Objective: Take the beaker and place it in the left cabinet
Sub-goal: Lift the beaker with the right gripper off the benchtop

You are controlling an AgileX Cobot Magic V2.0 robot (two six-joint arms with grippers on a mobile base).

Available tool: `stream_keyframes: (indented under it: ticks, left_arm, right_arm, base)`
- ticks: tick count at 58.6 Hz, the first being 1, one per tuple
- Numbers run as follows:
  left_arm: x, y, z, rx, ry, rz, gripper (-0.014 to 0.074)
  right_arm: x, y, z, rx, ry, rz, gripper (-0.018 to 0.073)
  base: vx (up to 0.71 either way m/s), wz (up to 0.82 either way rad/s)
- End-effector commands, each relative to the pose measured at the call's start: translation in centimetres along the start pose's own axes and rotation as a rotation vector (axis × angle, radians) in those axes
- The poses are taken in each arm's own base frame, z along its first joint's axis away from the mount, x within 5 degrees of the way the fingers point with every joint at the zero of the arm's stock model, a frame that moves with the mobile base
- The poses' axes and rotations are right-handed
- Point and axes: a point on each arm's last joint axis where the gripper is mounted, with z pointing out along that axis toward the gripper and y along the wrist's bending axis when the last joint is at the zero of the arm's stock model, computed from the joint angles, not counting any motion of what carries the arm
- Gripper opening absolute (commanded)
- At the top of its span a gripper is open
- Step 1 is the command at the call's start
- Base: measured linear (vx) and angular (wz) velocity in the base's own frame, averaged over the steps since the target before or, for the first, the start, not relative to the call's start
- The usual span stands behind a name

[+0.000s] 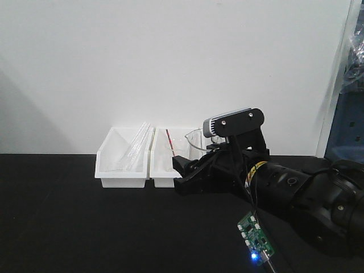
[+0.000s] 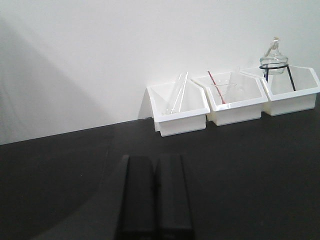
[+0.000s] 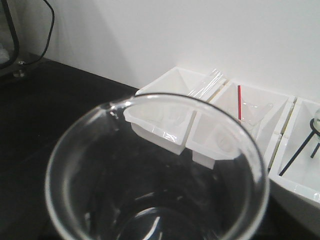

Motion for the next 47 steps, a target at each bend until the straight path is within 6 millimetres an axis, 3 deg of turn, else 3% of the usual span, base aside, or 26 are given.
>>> stream_keyframes:
  ticks: [1, 47]
  left_arm:
    - [-0.26, 0.00, -0.13, -0.007, -0.077, -0.006, 0.0001]
    - [-0.26, 0.00, -0.13, -0.007, -0.077, -0.006, 0.0001]
  right_arm:
    - [-3.07, 0.03, -1.48, -0.016, -0.147, 0.002, -0.0009]
    - [-3.04, 0.03, -1.48, -0.015, -0.145, 0.002, -0.0009]
  base:
    - [0.00, 0.00]
    - [-0.02, 0.00]
